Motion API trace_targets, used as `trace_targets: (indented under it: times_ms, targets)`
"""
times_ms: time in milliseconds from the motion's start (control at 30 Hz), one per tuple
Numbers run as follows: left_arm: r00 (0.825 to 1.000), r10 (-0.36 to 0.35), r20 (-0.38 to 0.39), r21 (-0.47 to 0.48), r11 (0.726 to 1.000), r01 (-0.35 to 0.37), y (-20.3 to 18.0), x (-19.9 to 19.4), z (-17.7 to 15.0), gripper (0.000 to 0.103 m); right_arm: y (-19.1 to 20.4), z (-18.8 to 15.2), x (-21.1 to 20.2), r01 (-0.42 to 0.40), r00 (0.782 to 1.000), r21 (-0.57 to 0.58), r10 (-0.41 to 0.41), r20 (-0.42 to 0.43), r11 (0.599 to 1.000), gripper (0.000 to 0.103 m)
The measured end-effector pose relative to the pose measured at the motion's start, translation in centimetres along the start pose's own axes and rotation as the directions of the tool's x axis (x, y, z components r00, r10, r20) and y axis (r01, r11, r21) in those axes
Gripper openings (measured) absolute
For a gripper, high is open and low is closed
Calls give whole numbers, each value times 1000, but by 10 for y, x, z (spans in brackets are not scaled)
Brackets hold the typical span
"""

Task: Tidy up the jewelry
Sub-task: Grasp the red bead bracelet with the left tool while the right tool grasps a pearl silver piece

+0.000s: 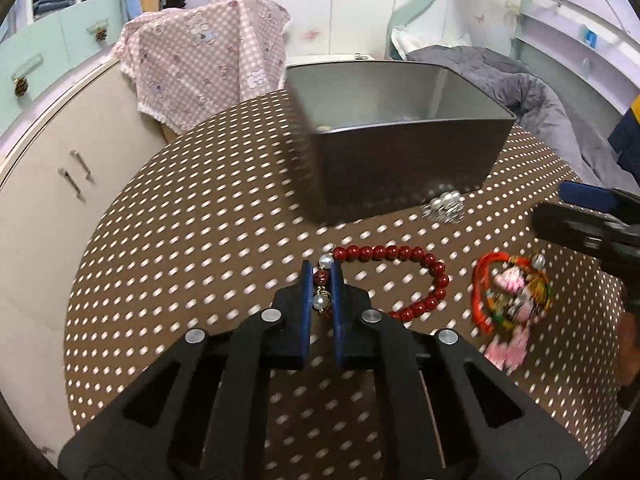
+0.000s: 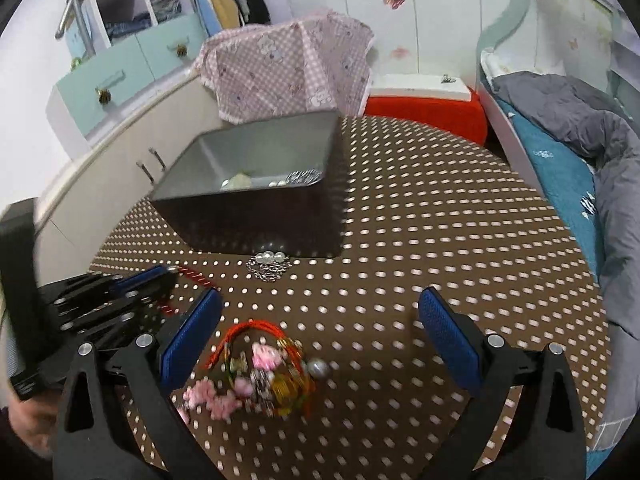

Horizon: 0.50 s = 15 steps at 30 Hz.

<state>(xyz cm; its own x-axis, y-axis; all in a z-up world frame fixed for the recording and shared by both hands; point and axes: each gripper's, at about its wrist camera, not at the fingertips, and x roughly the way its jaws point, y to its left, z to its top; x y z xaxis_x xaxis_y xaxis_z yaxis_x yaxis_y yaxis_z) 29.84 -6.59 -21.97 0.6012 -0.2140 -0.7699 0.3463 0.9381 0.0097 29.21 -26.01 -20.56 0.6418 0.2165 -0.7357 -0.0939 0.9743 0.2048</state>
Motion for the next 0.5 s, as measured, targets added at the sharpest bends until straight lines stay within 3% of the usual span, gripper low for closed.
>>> trace_targets:
  times_ms: [100,167,267,300,400,500]
  targets:
    - [1000,7,2,-26,1000,-6,8,-3,-6,9,9,4,21,7,1000,-9,-7,-25,1000,85]
    - [1000,6,0,-37,999,-6,16,1,-1,9,15,7,32,11,999,-13,-11,-40,1000,72]
    - [1000,13,-3,-40,999,-13,17,5,1,12,25,10,40,48,998,-38,-49,-34,998,70]
    - [1000,20,-3,-35,999,-20,16,7,4,18,28,10,41,54,998,-44,-55,-31,998,68]
    - [1000,17,-3,-35,999,-17,15,10,6,24,38,6,46,135,990,-91,-138,-22,987,55]
    - [1000,6,-2,-35,999,-6,16,10,6,23,45,4,47,144,989,-133,-147,-16,981,35]
